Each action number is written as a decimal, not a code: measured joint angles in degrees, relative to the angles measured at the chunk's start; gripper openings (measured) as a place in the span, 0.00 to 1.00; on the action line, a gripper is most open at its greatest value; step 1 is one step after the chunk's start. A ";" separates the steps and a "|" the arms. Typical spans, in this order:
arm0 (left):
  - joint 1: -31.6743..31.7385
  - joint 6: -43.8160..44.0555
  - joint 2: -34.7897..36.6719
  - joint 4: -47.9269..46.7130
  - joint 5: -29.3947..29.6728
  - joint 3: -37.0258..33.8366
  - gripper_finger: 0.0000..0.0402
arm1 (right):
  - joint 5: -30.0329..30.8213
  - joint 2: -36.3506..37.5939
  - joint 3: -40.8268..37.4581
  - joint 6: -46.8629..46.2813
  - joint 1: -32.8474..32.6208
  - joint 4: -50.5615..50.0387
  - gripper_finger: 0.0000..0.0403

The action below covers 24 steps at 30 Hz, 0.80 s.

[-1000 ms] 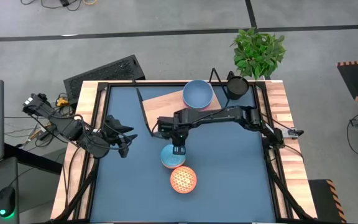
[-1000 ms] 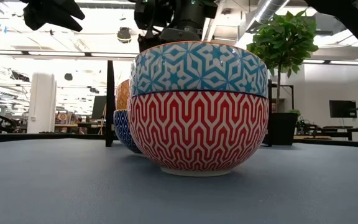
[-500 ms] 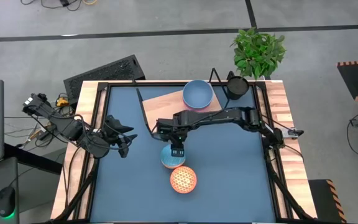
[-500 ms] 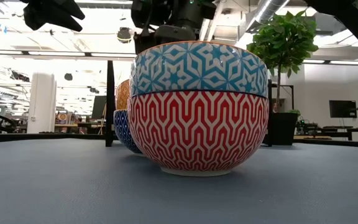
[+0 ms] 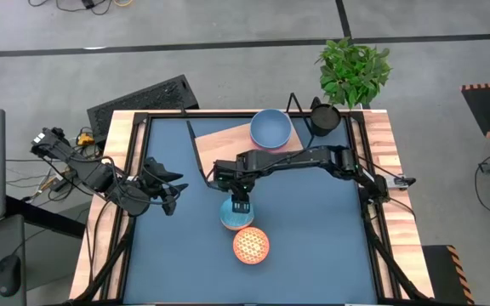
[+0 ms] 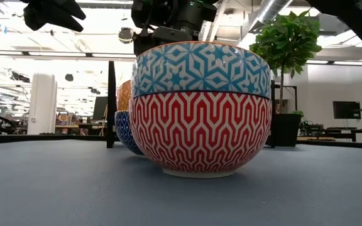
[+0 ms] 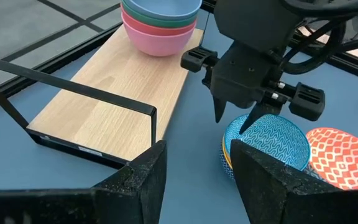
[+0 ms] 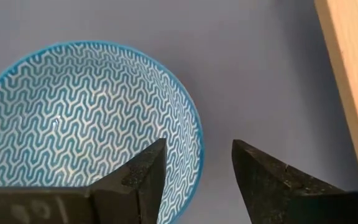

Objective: Place and stack bowls onto a shelf
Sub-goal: Put the light blue bowl on the shelf

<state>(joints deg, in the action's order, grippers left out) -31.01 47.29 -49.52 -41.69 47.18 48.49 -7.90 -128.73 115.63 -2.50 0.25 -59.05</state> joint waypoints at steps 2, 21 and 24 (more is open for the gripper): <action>-0.01 -0.02 0.00 0.00 0.00 0.00 0.40 | 0.00 0.02 -0.25 0.00 -0.04 0.70 0.51; -0.01 0.44 0.00 -0.02 -0.07 0.00 0.40 | -0.68 0.00 -3.54 -0.04 -0.59 2.84 0.33; -0.01 0.46 0.00 -0.02 -0.07 0.00 0.40 | -0.71 0.00 -3.54 -0.05 -0.51 2.84 0.23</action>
<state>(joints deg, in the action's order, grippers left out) -31.03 47.75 -49.52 -41.71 47.11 48.49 -8.61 -128.73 112.09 -2.55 -0.26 -56.21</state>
